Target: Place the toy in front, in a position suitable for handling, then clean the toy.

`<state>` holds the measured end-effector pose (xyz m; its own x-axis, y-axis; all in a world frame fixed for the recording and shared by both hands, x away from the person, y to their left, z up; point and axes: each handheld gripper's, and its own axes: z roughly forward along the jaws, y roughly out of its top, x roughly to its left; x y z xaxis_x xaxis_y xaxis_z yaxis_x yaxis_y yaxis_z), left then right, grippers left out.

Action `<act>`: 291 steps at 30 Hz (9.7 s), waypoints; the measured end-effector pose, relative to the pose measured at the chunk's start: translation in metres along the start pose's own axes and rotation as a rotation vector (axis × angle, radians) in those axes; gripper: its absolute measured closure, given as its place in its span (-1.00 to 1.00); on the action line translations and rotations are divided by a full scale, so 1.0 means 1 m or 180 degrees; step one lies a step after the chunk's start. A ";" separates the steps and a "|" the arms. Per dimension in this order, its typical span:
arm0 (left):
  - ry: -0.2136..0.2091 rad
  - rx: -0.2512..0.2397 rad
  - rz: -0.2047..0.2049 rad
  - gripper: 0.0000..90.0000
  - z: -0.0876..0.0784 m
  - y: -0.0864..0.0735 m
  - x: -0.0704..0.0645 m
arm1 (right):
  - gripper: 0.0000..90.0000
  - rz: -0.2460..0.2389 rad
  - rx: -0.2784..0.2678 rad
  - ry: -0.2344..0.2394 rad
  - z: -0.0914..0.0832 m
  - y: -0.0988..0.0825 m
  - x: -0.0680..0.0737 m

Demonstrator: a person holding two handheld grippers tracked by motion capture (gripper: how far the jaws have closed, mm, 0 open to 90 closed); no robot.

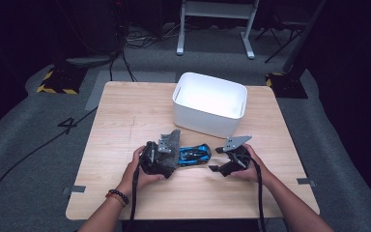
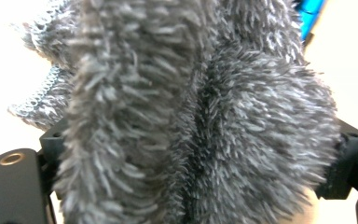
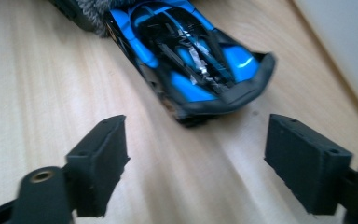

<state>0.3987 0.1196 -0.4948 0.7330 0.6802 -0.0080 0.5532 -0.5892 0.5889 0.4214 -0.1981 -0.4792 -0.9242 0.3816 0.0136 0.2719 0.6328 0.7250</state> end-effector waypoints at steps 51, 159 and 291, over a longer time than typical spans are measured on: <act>-0.0160 -0.0083 0.0093 -0.69 -0.004 -0.004 0.000 | -0.47 -0.0102 0.0266 0.0231 0.026 0.004 0.001; -0.0512 -0.0120 0.0475 -0.55 -0.017 -0.021 -0.014 | -0.49 -0.0346 0.1289 0.0147 0.081 0.080 0.022; -0.0935 -0.0769 0.1374 0.51 0.007 0.055 -0.101 | -0.42 -0.0046 -0.1410 0.0303 -0.067 0.028 0.026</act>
<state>0.3578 0.0152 -0.4669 0.9706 0.2301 0.0702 0.0986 -0.6468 0.7563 0.3871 -0.2154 -0.4121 -0.9533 0.2981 0.0496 0.1371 0.2804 0.9501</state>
